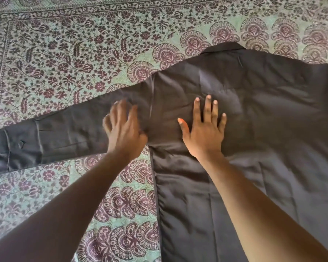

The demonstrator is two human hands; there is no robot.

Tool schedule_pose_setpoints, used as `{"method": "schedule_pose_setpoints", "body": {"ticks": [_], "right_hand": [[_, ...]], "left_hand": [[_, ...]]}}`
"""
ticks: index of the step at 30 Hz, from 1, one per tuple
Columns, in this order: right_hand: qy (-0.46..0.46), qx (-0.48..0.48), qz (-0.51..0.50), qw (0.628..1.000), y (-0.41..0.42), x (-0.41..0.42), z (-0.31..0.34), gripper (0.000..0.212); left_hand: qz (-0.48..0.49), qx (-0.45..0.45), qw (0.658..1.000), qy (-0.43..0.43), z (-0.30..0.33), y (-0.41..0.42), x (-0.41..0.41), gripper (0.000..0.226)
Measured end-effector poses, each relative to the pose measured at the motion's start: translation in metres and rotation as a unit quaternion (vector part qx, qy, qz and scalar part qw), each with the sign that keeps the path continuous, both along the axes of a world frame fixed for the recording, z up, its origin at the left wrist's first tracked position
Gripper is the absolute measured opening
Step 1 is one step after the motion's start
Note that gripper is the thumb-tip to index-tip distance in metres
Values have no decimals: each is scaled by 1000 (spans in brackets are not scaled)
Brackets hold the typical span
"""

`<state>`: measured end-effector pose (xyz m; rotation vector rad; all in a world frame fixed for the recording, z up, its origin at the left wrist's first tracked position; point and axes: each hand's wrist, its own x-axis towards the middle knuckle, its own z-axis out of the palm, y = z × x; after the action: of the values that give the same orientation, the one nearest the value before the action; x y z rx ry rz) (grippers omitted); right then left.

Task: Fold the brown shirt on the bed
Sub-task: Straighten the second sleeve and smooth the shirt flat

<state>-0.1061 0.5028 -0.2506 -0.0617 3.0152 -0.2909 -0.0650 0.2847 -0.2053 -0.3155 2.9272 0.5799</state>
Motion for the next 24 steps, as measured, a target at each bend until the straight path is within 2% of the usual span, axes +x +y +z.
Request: {"method": "schedule_pose_setpoints", "body": {"ticks": [2,4,7,11,14,16,19,21,24], "right_hand": [[-3,5,20,1000,7,-2,0,78],[-3,8,43,999,20,-4,2,71],[13,24,35,999,51,4,2,68],[16,49,6,999,99,29,4,74],[5,39,-79,996,115,40,6,84],[15,10,-129,992,106,33,11,88],[65,-6,-45,997,80,6,13,81],[48,-5,22,999,68,-11,7,77],[35,15,-2,999,83,-10,-4,75]], "left_hand": [[-117,43,991,48,0,32,-25,79],[-187,32,982,23,-10,55,-56,68],[-149,-29,985,-76,-28,57,-90,70],[-131,-55,985,-98,-32,51,-95,78],[-117,-56,987,-99,-29,59,-95,95],[-116,-52,986,-112,-26,60,-96,115],[-114,-43,984,-127,-23,59,-97,139],[-121,-39,983,-130,-23,58,-97,146],[-138,-44,979,-141,-21,57,-96,157]]}}
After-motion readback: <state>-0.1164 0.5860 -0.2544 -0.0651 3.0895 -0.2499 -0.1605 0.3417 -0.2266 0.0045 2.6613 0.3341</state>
